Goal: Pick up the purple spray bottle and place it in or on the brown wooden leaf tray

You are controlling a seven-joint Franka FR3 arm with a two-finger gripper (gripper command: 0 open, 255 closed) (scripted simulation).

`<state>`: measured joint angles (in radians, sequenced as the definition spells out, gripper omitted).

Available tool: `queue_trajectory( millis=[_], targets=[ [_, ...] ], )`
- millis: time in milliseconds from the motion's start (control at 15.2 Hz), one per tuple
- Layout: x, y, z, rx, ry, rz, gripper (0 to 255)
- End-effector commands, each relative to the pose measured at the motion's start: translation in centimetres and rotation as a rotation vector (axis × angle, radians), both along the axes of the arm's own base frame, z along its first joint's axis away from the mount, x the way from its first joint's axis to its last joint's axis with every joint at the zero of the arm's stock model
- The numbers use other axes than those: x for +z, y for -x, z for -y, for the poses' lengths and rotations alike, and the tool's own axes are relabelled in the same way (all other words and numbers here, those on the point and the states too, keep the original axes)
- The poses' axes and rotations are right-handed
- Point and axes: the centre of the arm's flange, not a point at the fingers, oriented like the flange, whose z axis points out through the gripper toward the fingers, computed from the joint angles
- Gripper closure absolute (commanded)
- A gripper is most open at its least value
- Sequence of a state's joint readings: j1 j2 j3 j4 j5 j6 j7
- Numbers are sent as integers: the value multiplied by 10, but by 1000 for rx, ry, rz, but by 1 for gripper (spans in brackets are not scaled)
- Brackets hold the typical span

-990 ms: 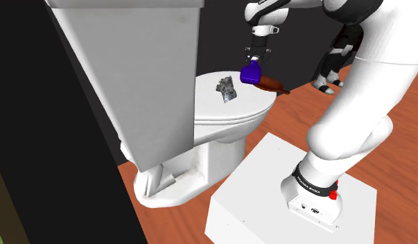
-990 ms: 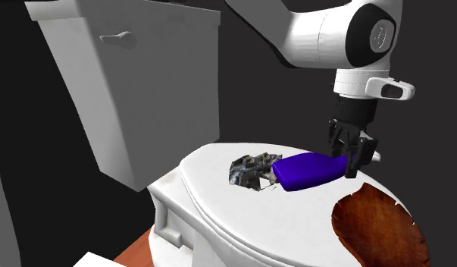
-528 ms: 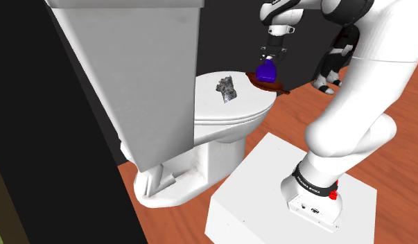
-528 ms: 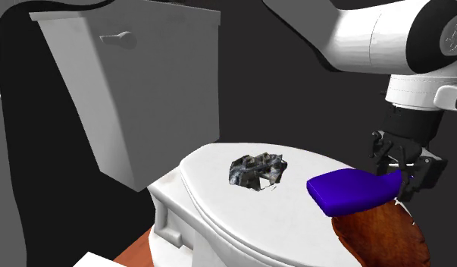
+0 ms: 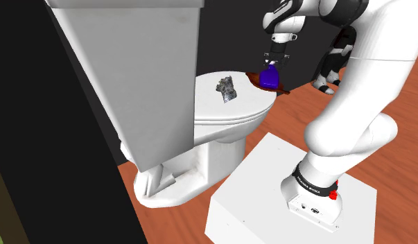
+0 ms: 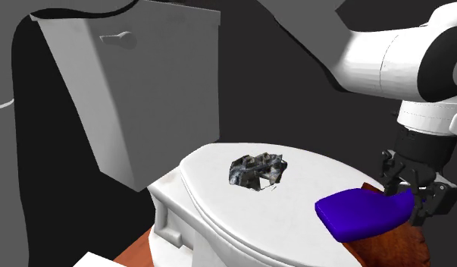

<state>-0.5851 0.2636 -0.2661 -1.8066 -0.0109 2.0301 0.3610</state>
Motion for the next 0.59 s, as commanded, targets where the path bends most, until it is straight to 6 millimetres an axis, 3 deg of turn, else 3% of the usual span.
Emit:
queue_trajectory(
  millis=[0,396,528],
  targets=[
    [-11,-1,0,0,1,1,255],
    [-41,-1,0,0,1,1,255],
    [-41,-1,0,0,1,1,255]
  ],
)
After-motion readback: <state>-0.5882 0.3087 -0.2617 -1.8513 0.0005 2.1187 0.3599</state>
